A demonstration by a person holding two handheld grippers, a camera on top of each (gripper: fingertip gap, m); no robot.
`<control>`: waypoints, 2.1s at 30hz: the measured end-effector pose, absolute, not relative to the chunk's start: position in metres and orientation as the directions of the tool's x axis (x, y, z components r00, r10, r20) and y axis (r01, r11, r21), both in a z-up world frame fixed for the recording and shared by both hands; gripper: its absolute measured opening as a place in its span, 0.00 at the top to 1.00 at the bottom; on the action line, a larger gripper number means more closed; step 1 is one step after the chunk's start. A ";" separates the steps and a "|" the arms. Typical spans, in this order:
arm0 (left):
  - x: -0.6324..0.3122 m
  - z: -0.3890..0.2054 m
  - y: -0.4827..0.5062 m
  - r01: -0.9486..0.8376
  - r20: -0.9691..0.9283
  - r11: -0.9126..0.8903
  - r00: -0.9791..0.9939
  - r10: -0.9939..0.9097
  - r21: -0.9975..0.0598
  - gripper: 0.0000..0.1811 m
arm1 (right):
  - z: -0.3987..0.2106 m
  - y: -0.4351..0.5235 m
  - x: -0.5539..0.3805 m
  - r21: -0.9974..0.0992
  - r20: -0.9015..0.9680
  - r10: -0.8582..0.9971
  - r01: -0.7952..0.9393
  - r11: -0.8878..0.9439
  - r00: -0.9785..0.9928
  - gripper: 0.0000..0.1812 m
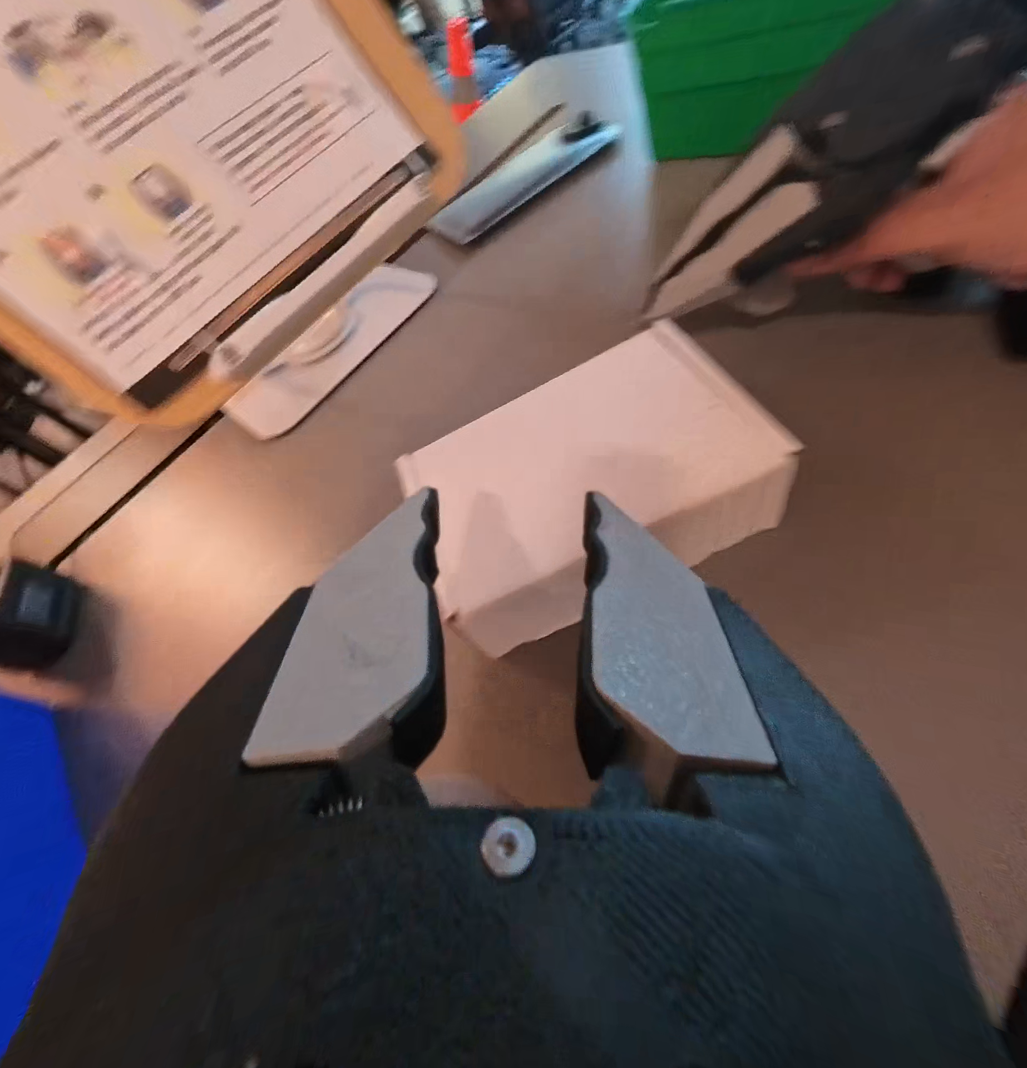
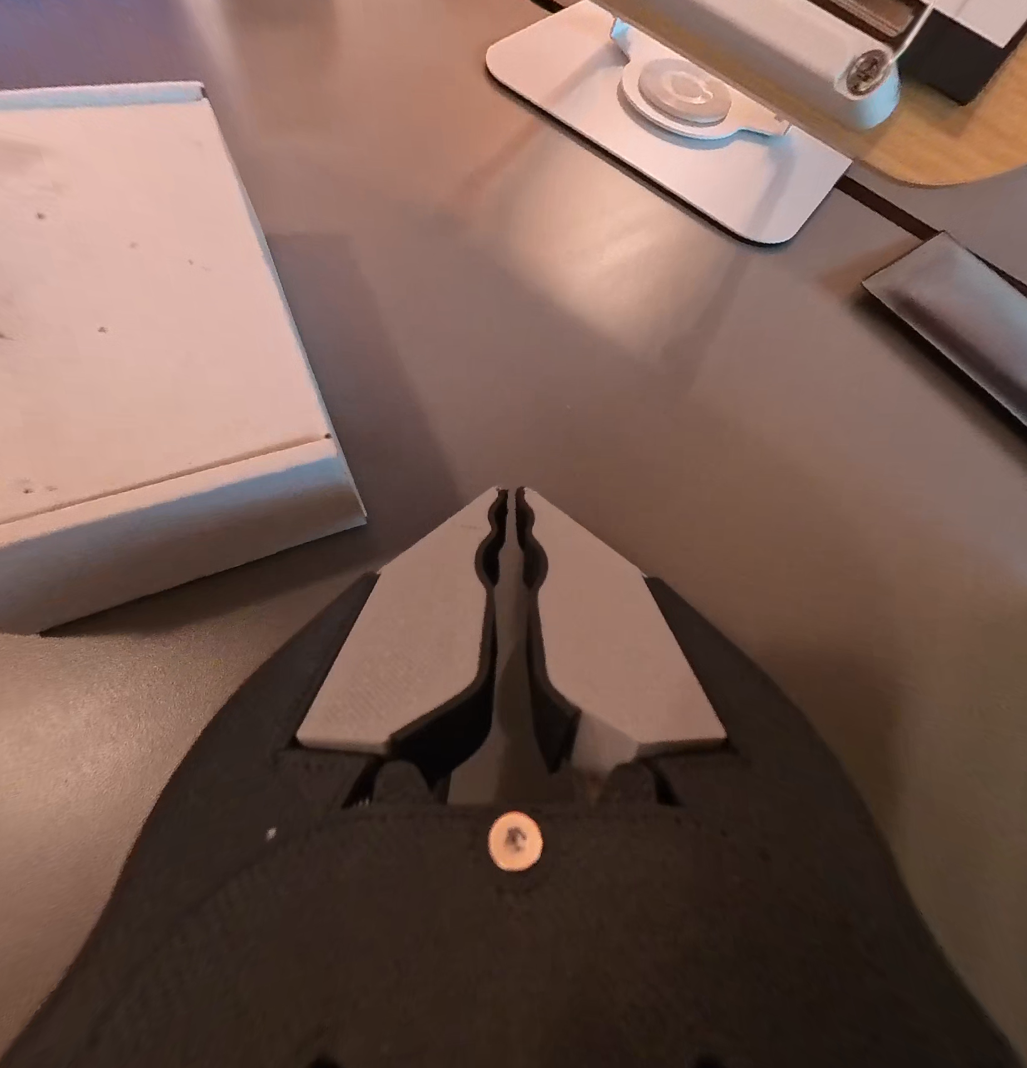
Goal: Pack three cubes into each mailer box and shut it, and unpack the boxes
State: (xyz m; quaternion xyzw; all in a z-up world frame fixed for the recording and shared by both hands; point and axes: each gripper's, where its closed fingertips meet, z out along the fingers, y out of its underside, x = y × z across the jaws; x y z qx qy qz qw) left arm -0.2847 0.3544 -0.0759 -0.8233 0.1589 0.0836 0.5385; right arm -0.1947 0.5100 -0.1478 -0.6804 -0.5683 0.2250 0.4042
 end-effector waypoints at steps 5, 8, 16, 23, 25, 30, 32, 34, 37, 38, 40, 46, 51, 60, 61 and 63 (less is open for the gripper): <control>-0.386 -0.064 0.343 -0.275 -0.336 -0.293 0.924 0.184 -0.916 0.93 | -0.149 0.508 -0.196 -0.798 0.171 0.955 0.602 -0.011 0.243 1.00; -0.414 -0.073 0.350 -0.285 -0.366 -0.310 0.898 0.244 -0.907 1.00 | -0.146 0.509 -0.195 -0.804 0.180 0.952 0.595 -0.004 0.249 1.00; -0.431 -0.114 0.384 -0.521 -0.664 -0.473 0.719 0.204 -0.711 1.00 | -0.144 0.509 -0.195 -0.820 0.133 0.958 0.572 -0.037 0.253 1.00; -0.394 -0.123 0.381 -0.674 -0.775 -0.443 0.626 0.082 -0.591 1.00 | -0.150 0.507 -0.197 -0.792 0.186 0.951 0.610 -0.003 0.246 1.00; -0.399 -0.118 0.379 -0.630 -0.733 -0.432 0.670 0.116 -0.645 1.00 | -0.149 0.509 -0.195 -0.799 0.171 0.948 0.600 -0.026 0.268 1.00; -0.403 -0.122 0.376 -0.641 -0.741 -0.441 0.665 0.089 -0.628 1.00 | -0.140 0.515 -0.188 -0.841 0.088 0.938 0.530 -0.110 0.335 1.00; -0.395 -0.128 0.379 -0.681 -0.773 -0.443 0.632 0.044 -0.583 1.00 | -0.138 0.513 -0.187 -0.854 0.049 0.944 0.504 -0.130 0.326 1.00; -0.377 -0.133 0.382 -0.730 -0.787 -0.400 0.616 -0.030 -0.555 1.00 | -0.135 0.509 -0.188 -0.864 0.026 0.951 0.485 -0.134 0.308 1.00; -0.335 -0.138 0.382 -0.817 -0.805 -0.249 0.567 -0.176 -0.521 1.00 | -0.136 0.508 -0.188 -0.861 0.035 0.951 0.492 -0.126 0.306 1.00; -0.319 -0.136 0.380 -0.835 -0.810 -0.179 0.548 -0.207 -0.520 1.00 | -0.137 0.508 -0.188 -0.858 0.040 0.951 0.498 -0.125 0.308 1.00; -0.309 -0.131 0.380 -0.836 -0.812 -0.137 0.549 -0.198 -0.532 1.00 | -0.138 0.510 -0.187 -0.853 0.049 0.947 0.506 -0.125 0.317 1.00; -0.320 -0.136 0.381 -0.846 -0.827 -0.182 0.530 -0.188 -0.501 1.00 | -0.138 0.513 -0.184 -0.856 0.021 0.945 0.494 -0.152 0.327 1.00; -0.321 -0.141 0.380 -0.856 -0.833 -0.196 0.513 -0.210 -0.478 1.00 | -0.145 0.503 -0.184 -0.828 0.032 0.968 0.549 -0.114 0.249 1.00; -0.286 -0.146 0.366 -0.844 -0.771 -0.067 0.515 -0.375 -0.532 1.00 | -0.170 0.423 -0.141 -0.589 -0.094 0.972 0.800 0.119 -0.213 1.00; -0.284 -0.142 0.365 -0.832 -0.762 -0.063 0.532 -0.369 -0.551 1.00 | -0.171 0.421 -0.142 -0.579 -0.062 0.973 0.802 0.147 -0.223 1.00; -0.279 -0.134 0.360 -0.787 -0.718 -0.036 0.580 -0.385 -0.616 1.00 | -0.171 0.420 -0.140 -0.549 -0.019 0.973 0.816 0.182 -0.230 1.00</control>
